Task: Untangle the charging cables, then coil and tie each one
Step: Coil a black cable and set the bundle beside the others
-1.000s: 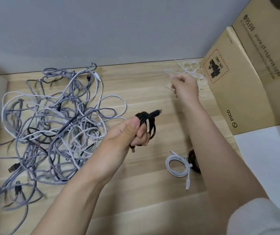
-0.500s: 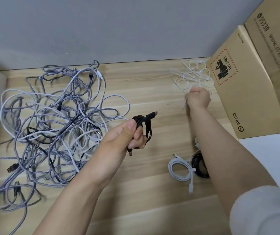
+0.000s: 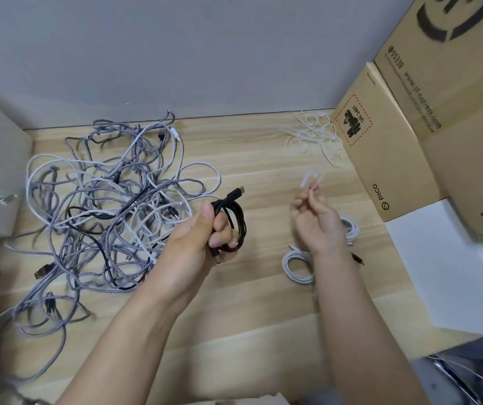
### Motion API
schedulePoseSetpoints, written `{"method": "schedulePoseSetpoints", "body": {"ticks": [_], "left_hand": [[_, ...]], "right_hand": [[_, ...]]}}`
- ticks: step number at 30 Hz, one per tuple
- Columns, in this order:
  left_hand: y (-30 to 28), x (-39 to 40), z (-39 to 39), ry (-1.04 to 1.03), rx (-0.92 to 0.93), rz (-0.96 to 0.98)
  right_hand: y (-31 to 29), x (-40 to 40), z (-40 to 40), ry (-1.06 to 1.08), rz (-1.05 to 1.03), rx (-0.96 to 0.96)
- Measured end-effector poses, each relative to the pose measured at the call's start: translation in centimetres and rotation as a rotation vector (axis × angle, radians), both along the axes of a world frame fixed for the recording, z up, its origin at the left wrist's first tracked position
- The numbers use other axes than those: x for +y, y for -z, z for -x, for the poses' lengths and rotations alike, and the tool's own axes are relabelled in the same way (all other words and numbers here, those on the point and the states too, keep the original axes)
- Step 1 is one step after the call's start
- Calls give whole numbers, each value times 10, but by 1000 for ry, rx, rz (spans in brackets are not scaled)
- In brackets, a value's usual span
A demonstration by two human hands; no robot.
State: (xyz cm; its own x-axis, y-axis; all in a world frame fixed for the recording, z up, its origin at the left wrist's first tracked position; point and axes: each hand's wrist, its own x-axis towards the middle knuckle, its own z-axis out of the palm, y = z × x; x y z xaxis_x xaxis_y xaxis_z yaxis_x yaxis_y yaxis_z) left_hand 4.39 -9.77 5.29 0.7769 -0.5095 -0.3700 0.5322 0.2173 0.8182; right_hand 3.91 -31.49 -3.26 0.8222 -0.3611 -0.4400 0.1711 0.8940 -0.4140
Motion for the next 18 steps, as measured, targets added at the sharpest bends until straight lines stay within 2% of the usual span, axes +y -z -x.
{"method": "schedulePoseSetpoints", "body": {"ticks": [5,8,12,15,18], "left_hand": [[2,9,14,8,5,-23],[2,11,20,9,14,-23],[2,11,22,13,34,-35],[5,12,20,10,53,-44],[9,13,14,13,63,-69]], "right_hand": [[10,9,18,-28,-87,-85],[7,10,17,114,-224,69],[18,11,20,208,-475,158],[19,18,20,185,-559,99],[22,19,17,217,-537,152]]}}
